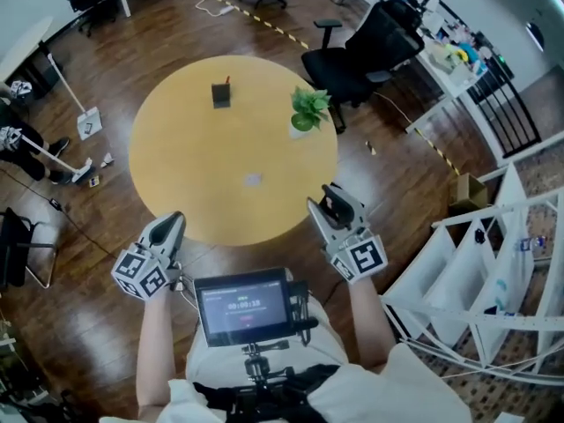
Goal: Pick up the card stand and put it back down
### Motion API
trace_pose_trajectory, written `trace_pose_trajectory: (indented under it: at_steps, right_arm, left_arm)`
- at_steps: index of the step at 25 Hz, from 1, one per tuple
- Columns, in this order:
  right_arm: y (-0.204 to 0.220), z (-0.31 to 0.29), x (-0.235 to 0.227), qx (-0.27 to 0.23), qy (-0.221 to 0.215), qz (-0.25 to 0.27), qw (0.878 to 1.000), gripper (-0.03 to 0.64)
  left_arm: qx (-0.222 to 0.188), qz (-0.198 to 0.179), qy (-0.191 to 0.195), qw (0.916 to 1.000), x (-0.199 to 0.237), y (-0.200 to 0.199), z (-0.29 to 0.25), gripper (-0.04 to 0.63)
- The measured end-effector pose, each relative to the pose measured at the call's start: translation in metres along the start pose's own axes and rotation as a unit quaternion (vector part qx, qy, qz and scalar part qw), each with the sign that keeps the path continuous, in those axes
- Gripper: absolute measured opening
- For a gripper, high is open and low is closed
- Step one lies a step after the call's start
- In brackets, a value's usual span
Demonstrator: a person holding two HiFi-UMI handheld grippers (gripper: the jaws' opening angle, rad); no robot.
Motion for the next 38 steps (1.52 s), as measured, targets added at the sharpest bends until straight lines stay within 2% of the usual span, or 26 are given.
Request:
trace_pose_trajectory:
  at_steps: [7, 12, 19, 30, 38]
  right_arm:
    - [0.032, 0.042, -0.039, 0.017, 0.013, -0.031, 0.999, 0.173]
    - [0.055, 0.073, -0.061, 0.025, 0.004, -0.05, 0.998, 0.173]
    - [0.07, 0.108, -0.094, 0.003, -0.021, -0.063, 0.998, 0.173]
    - [0.086, 0.141, -0.112, -0.023, -0.081, -0.089, 0.992, 0.173]
    - [0.096, 0.169, -0.111, -0.016, -0.091, -0.09, 0.992, 0.173]
  left_arm:
    - [0.009, 0.007, -0.022, 0.9997, -0.036, 0.02, -0.027, 0.021]
    - [0.016, 0.012, -0.026, 0.9995, -0.07, 0.038, -0.055, 0.021]
    - [0.029, 0.002, -0.041, 0.9987, -0.117, 0.058, -0.082, 0.021]
    - [0.022, 0.016, -0.082, 0.9962, -0.167, 0.11, -0.083, 0.018]
    - [0.031, 0.021, -0.086, 0.9956, -0.189, 0.131, -0.095, 0.019]
Point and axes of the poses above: the fingertips, and each gripper's own axes: z backward along the fingers, x to its left, y out of its underside, the point moved 6 cm from there along z, backward along the fingers, and after that the axes turned 10 degrees about z, right-handed, at the moved point
